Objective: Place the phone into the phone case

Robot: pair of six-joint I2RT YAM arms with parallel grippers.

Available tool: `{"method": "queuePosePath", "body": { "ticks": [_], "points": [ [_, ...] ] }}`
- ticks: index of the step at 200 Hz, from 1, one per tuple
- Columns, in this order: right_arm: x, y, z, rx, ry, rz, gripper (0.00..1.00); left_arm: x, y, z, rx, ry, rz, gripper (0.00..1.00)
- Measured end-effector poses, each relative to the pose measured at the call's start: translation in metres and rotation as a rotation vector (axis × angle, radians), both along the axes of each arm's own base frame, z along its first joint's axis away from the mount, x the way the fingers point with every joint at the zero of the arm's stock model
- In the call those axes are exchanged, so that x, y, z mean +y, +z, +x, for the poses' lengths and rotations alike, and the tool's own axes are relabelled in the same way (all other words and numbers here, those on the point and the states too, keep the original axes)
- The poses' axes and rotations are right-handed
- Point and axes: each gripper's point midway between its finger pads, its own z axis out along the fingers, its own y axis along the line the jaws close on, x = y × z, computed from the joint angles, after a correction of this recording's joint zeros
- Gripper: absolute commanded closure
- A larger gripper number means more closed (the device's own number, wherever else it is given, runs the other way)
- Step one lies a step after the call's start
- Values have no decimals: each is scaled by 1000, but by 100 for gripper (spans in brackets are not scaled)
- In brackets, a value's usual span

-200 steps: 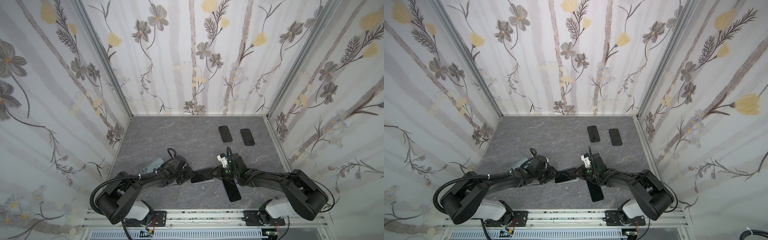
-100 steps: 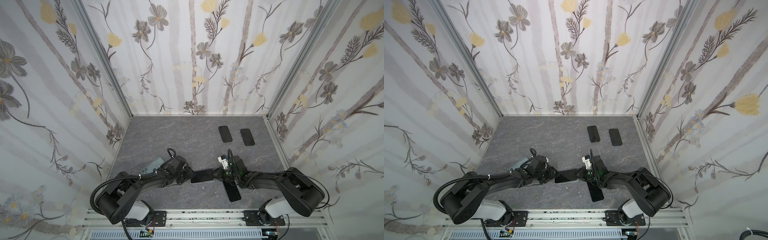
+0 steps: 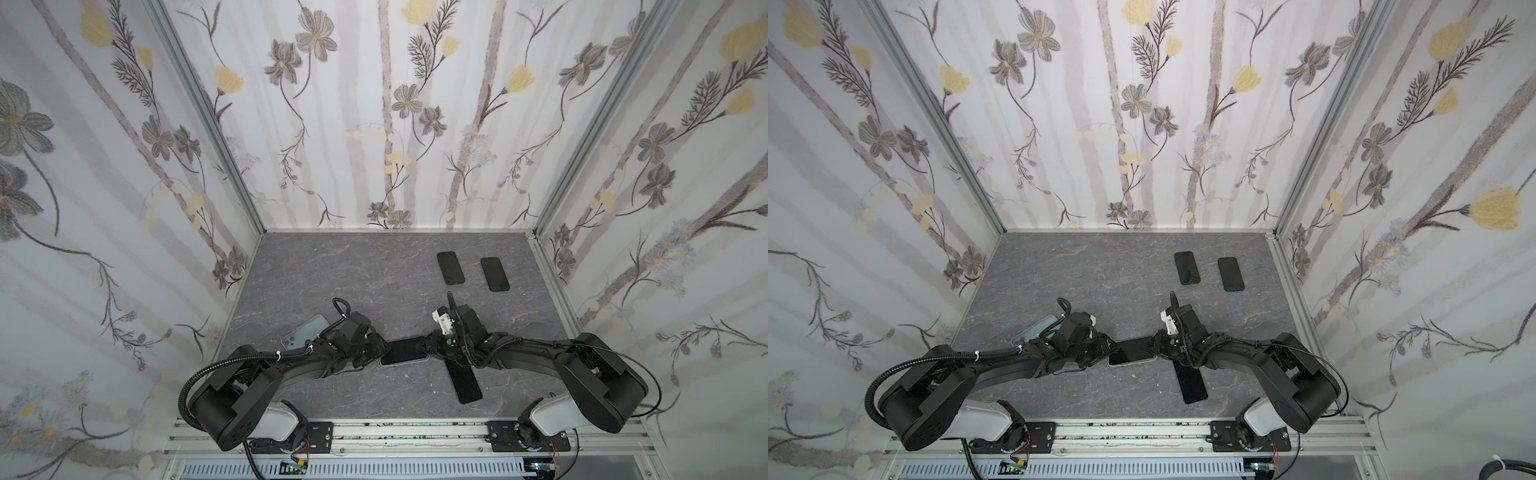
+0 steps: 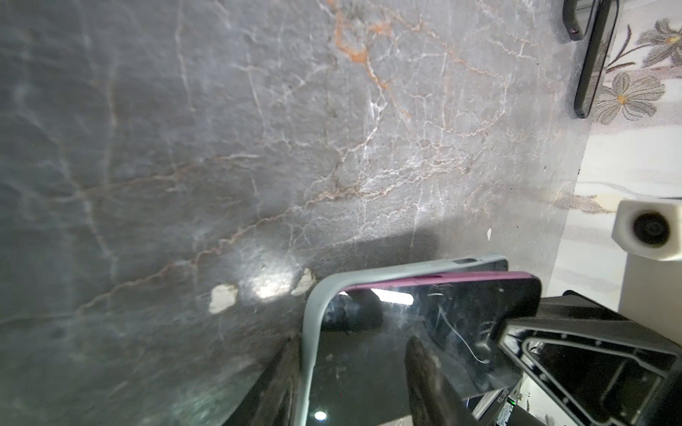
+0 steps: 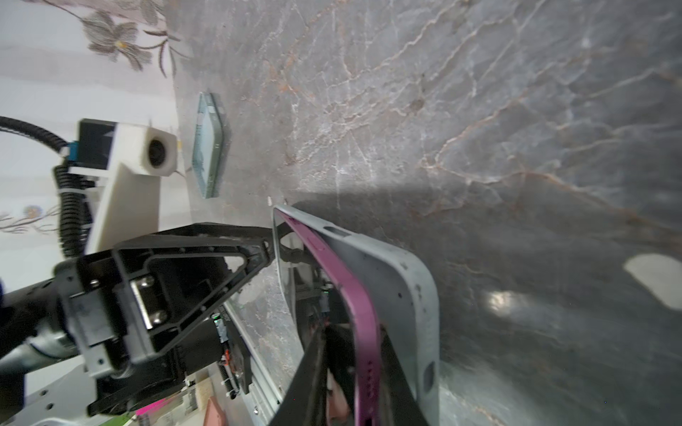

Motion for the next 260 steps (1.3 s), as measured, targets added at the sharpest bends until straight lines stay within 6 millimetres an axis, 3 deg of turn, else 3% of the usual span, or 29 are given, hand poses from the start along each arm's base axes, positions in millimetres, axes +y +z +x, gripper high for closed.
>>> {"method": "queuePosePath", "body": {
  "ticks": [49,94,112,159,178,219,260],
  "points": [
    [-18,-9,-2,11,-30,-135,66,2,0,1,-11,9,8,50],
    [-23,2,1,-1,-32,-208,54,5,0,1,-15,24,13,50],
    [-23,15,2,-19,-29,-221,52,8,0,0,-8,33,27,50],
    [-17,71,18,-113,-35,-216,45,23,0,0,-3,72,90,50],
    [-23,83,21,-147,-46,-238,45,31,2,-1,-5,89,118,50],
    [-33,85,19,-156,-53,-277,45,38,7,-1,-14,102,146,50],
    [-40,85,16,-166,-65,-286,51,33,15,1,-37,62,148,50]
  ]
}}
